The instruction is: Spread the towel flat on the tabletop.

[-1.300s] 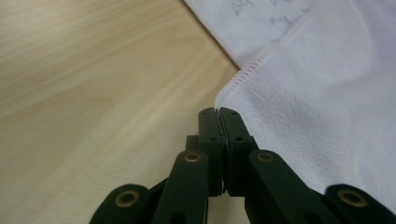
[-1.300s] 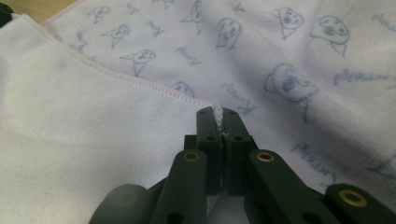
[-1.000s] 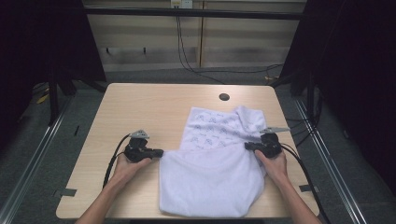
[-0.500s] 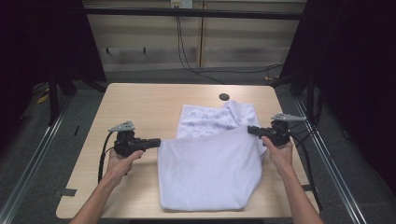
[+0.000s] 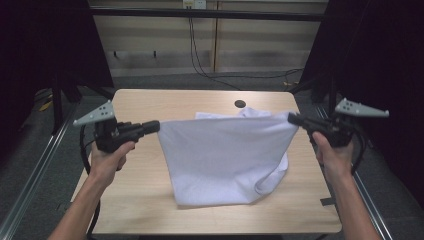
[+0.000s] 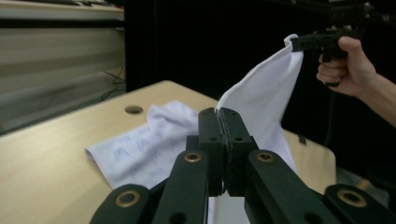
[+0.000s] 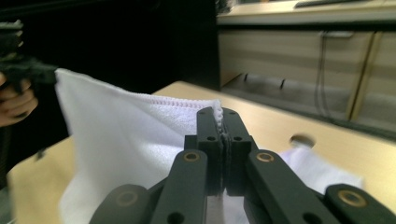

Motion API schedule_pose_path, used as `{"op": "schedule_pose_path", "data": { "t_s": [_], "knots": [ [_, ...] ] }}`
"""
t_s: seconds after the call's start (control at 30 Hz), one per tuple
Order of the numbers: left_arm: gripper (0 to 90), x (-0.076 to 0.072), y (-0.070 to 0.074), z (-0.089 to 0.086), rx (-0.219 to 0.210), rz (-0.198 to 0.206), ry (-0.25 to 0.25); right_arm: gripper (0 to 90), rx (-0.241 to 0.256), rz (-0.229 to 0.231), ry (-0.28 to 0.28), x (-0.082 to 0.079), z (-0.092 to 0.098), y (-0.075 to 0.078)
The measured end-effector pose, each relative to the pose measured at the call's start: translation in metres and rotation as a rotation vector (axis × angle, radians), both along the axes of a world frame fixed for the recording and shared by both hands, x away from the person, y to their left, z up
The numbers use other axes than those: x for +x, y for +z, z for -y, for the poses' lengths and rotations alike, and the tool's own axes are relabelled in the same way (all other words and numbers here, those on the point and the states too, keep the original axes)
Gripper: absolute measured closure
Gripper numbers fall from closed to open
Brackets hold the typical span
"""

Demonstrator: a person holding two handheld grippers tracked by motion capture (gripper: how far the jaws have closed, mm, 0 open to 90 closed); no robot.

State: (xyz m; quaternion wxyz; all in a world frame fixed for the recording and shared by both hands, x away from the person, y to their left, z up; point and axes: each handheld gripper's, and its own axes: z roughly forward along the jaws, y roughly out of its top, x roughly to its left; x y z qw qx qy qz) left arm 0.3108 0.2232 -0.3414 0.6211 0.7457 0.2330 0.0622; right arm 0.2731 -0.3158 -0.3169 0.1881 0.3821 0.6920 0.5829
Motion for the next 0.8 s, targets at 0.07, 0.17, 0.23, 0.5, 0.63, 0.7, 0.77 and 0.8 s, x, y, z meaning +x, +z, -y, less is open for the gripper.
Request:
{"op": "schedule_pose_path", "data": {
  "t_s": [0.07, 0.17, 0.23, 0.5, 0.63, 0.7, 0.77, 0.8],
  "knots": [
    [88.8, -0.022, -0.022, -0.002, 0.037, -0.036, -0.036, 88.2, -0.013, -0.035, 0.032, -0.026, 0.0, -0.019],
    [88.8, -0.049, -0.054, -0.003, 0.057, -0.093, -0.082, 88.2, 0.01, -0.097, 0.067, -0.066, 0.004, -0.055],
    [88.8, -0.07, -0.074, -0.004, 0.028, -0.113, -0.105, 88.2, 0.018, -0.137, 0.072, -0.093, 0.007, -0.077],
    [87.8, -0.143, -0.087, -0.012, -0.013, -0.105, -0.267, 80.7, -0.007, -0.199, 0.085, -0.185, 0.008, -0.091],
    [77.3, -0.144, -0.09, -0.014, -0.025, -0.118, -0.3, 67.2, -0.016, -0.156, 0.101, -0.195, 0.007, -0.081],
    [74.2, -0.135, -0.093, -0.014, -0.018, -0.142, -0.281, 66.2, 0.009, -0.159, 0.111, -0.184, 0.006, -0.084],
    [72.6, -0.12, -0.096, -0.01, 0.034, -0.158, -0.255, 64.8, -0.044, -0.18, 0.093, -0.167, 0.0, -0.093],
    [72.4, -0.11, -0.099, -0.007, 0.052, -0.173, -0.233, 64.2, -0.046, -0.196, 0.103, -0.156, -0.003, -0.1]
  ]
}}
